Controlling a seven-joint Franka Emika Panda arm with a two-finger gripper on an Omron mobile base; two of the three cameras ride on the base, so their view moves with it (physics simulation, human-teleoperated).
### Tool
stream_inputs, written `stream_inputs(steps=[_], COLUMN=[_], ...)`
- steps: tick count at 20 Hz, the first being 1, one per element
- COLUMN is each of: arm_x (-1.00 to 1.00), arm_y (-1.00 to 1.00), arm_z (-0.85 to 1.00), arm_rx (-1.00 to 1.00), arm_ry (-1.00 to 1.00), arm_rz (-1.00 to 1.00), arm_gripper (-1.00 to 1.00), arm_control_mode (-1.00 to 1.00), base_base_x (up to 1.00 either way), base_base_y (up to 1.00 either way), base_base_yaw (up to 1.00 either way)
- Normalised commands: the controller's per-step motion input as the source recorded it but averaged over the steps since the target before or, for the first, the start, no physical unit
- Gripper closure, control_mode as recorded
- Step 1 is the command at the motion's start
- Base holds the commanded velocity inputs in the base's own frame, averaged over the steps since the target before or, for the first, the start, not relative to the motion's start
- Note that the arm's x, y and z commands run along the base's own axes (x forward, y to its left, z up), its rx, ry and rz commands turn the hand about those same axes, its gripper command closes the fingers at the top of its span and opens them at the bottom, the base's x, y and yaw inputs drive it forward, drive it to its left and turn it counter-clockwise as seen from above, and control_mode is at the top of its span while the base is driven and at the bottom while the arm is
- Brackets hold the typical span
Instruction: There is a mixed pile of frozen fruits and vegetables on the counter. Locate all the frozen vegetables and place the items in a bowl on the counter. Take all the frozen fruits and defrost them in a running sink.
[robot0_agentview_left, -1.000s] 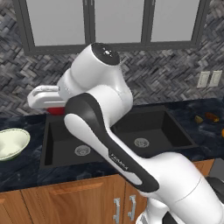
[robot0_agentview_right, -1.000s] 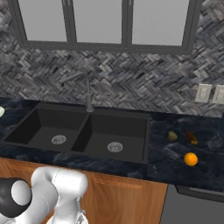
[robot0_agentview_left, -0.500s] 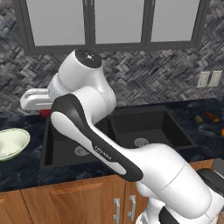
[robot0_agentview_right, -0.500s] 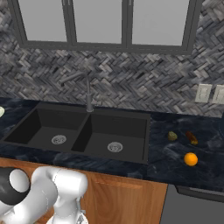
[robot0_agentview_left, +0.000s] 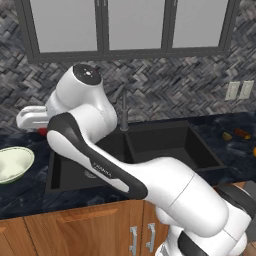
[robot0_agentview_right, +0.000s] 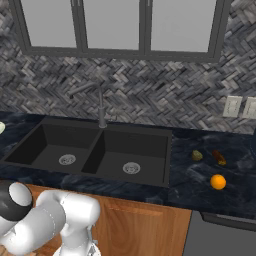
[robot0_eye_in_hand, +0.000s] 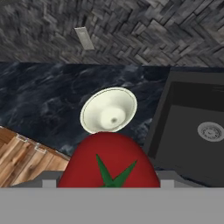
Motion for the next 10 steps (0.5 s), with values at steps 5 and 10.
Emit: stream_inputs(steps=[5, 10], arm_x=[0.24, 0.21], arm_y=[0.24, 0.21], arm_z=[-0.13, -0.15], arm_rx=[-0.01, -0.03], arm_ry=[0.00, 0.00], arm_rz=[0.00, 0.00], arm_gripper=[1.00, 1.00], arm_control_mode=[-1.00, -1.00], base_base_x=[0.00, 0.00], base_base_y=[0.00, 0.00], base_base_yaw=[0.00, 0.00])
